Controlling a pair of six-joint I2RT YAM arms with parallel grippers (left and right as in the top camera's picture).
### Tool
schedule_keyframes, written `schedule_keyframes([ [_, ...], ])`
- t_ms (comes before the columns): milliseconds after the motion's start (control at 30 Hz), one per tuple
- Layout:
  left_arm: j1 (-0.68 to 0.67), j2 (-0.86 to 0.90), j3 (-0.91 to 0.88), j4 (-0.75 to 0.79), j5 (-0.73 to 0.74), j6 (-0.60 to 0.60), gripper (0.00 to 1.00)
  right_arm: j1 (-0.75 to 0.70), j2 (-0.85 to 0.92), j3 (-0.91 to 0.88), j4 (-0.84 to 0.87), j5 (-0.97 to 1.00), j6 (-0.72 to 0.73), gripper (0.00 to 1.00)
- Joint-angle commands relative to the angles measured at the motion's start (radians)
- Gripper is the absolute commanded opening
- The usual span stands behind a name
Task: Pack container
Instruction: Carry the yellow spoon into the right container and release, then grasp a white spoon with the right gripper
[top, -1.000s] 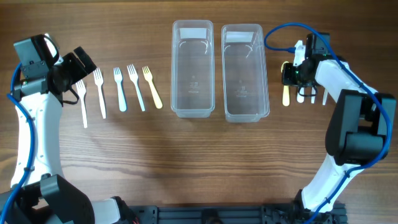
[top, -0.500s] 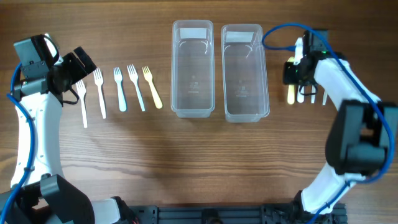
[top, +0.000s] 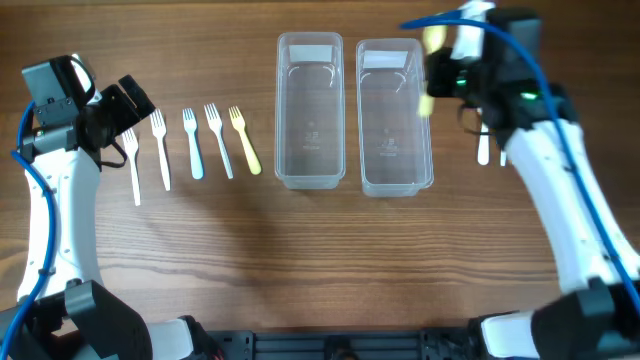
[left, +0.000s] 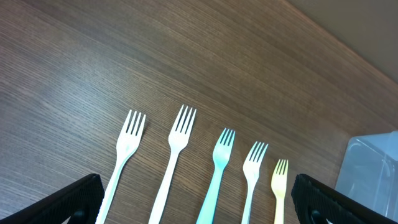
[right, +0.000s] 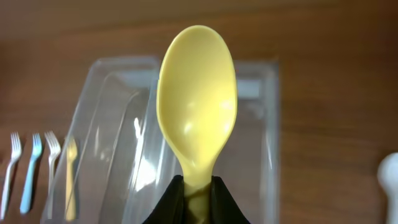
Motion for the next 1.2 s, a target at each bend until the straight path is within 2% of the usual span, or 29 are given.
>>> schedule_keyframes([
  [0, 0.005, 0.001, 0.019, 0.001, 0.018, 0.017, 1.0, 0.056, 0.137, -0.003, -0.001, 0.012, 0.079, 0.04],
  [267, 0.005, 0.001, 0.019, 0.0, 0.018, 0.017, 1.0, 0.072, 0.335, -0.003, 0.011, -0.023, 0.09, 0.06],
  [300, 0.005, 0.001, 0.019, 0.001, 0.018, 0.017, 1.0, 0.072, 0.346, -0.003, 0.019, -0.034, 0.088, 0.22],
  [333, 0.005, 0.001, 0.019, 0.0, 0.018, 0.017, 1.0, 0.072, 0.357, -0.003, 0.034, -0.069, 0.056, 0.3],
  [433, 0.005, 0.001, 0.019, 0.001, 0.018, 0.017, 1.0, 0.072, 0.365, -0.003, 0.059, -0.1, 0.009, 0.31],
  [600, 0.005, 0.001, 0.019, 0.0, 0.018, 0.017, 1.0, 0.039, 0.276, 0.054, -0.004, -0.061, 0.012, 0.27],
  [700, 0.005, 0.001, 0.019, 0.001, 0.018, 0.017, 1.0, -0.029, 0.17, 0.108, -0.05, 0.087, -0.017, 0.42],
  [767, 0.005, 0.001, 0.019, 0.001, 0.018, 0.017, 1.0, -0.081, 0.106, 0.109, -0.047, 0.166, -0.068, 0.47],
  [800, 0.005, 0.001, 0.019, 0.0, 0.018, 0.017, 1.0, -0.107, 0.091, 0.109, -0.05, 0.187, -0.082, 0.47],
  [867, 0.005, 0.001, 0.019, 0.001, 0.018, 0.016, 1.0, -0.188, 0.092, 0.105, -0.077, 0.185, -0.117, 0.41],
  [967, 0.005, 0.001, 0.019, 0.001, 0.018, 0.016, 1.0, -0.267, 0.153, 0.05, -0.1, 0.1, -0.116, 0.38],
  [1167, 0.005, 0.001, 0.019, 0.001, 0.018, 0.017, 1.0, -0.284, 0.365, 0.038, -0.095, 0.084, -0.147, 0.43],
])
